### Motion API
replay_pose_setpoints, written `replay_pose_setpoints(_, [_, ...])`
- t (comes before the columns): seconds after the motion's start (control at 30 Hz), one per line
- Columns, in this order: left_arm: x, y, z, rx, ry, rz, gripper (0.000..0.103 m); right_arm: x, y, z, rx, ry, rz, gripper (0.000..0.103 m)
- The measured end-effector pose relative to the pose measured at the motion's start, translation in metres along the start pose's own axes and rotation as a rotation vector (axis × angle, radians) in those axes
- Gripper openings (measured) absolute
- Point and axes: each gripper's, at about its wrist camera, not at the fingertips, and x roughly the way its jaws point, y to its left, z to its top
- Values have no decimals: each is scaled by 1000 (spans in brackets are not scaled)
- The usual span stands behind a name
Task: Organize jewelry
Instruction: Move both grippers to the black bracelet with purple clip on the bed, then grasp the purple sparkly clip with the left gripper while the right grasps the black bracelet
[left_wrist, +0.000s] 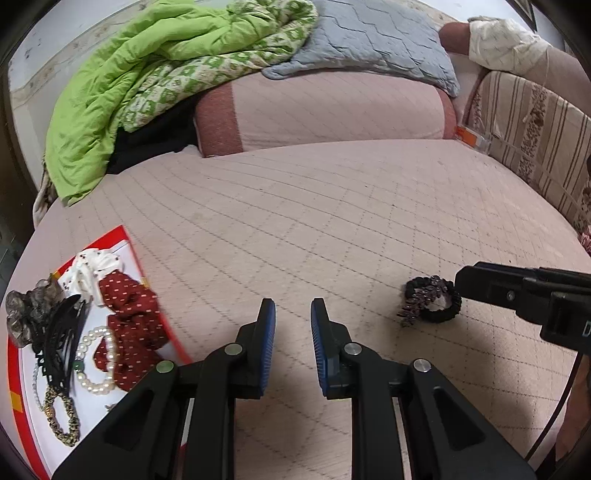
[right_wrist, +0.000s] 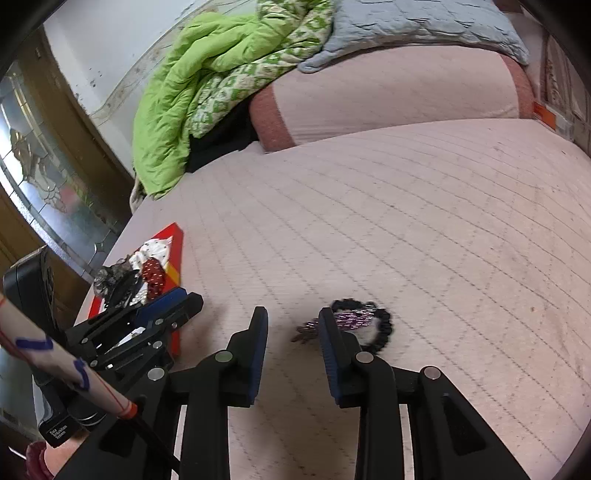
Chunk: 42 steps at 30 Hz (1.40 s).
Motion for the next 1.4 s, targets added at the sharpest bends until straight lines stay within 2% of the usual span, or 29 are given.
replay_pose_setpoints(0.2, [9,-13,1,15,19,-19,20,1,-19,-1,40,21,-27,35])
replay_pose_setpoints(0.33, [15,-23,2,27,32,-44,28,-1,-35,-2,91,27,-35,35])
replay_pose_setpoints(0.6, [36,-47,0,65,83,-145,31,-9,-64,0,187,27,-61,35])
replay_pose_setpoints(0.77, [47,-62,1,88,90,-179,42,-13,-74,1,238,32,-43,35])
replay_pose_setpoints(1.1, [55,-75,0,103,110,-207,42,-19,-79,2,259,28,-27,35])
replay_pose_setpoints(1.17, [56,-74,1,92,115,-211,38,-18,-79,2,264,30,-26,36])
replay_pose_setpoints(1.2, [57,-75,1,91,117,-219,33,-18,-79,2,265,32,-25,36])
replay_pose_setpoints(1.23, [57,-75,1,92,118,-226,23,-18,-79,2,265,32,-25,36])
replay_pose_setpoints(1.3, [55,-76,1,94,116,-230,21,-18,-78,2,265,32,-25,36])
replay_pose_setpoints(1.33, [54,-76,1,91,118,-242,15,-17,-78,2,264,32,-25,36])
replay_pose_setpoints(1.4, [52,-73,1,74,125,-275,13,-16,-76,2,264,31,-26,36])
